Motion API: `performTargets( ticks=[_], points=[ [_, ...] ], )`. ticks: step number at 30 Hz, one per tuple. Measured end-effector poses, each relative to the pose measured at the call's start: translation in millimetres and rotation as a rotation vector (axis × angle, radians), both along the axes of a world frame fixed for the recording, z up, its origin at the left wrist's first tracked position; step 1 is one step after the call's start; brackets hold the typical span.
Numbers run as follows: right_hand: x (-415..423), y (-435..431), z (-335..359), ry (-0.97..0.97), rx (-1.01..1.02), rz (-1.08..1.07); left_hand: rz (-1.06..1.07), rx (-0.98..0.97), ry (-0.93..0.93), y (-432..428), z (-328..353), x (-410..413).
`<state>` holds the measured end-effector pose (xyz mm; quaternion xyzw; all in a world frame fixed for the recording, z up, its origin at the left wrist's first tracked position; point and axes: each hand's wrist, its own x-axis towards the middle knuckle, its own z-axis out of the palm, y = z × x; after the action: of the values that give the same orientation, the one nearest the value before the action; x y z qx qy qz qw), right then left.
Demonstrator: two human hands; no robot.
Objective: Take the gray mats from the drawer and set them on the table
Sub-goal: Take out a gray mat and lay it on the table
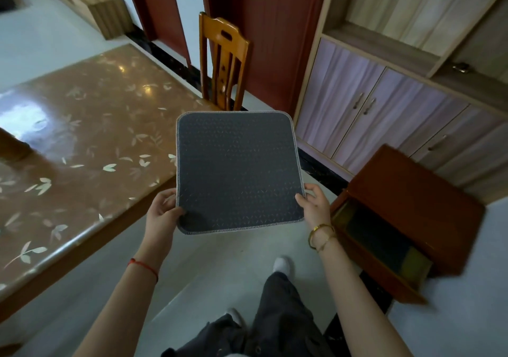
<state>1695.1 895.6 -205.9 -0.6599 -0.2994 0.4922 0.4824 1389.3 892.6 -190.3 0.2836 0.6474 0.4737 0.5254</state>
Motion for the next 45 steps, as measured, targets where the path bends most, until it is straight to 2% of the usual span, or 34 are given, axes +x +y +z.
performTargets(
  ticks=[10, 16, 23, 31, 45],
  points=[
    [41.1, 151.1, 3.4, -0.020, 0.046, 0.074, 0.074, 0.057, -0.048, 129.1, -2.4, 42.7],
    [77.6, 263.6, 22.0, -0.032, 0.066, 0.176, 0.216, 0.060, -0.049, 217.7, -0.5, 82.0],
    [90.0, 380.4, 26.4, -0.076, 0.085, 0.340, 0.381, 0.088, -0.061, 280.2, 2.5, 109.6],
    [39.2, 504.4, 8.2, -0.114, 0.074, 0.593, 0.616, 0.089, -0.063, 339.9, -8.5, 94.0],
    [-119.3, 674.1, -0.4, -0.232, 0.060, 1.021, 1.085, 0.044, -0.039, 423.8, -21.5, 42.4]
  ],
)
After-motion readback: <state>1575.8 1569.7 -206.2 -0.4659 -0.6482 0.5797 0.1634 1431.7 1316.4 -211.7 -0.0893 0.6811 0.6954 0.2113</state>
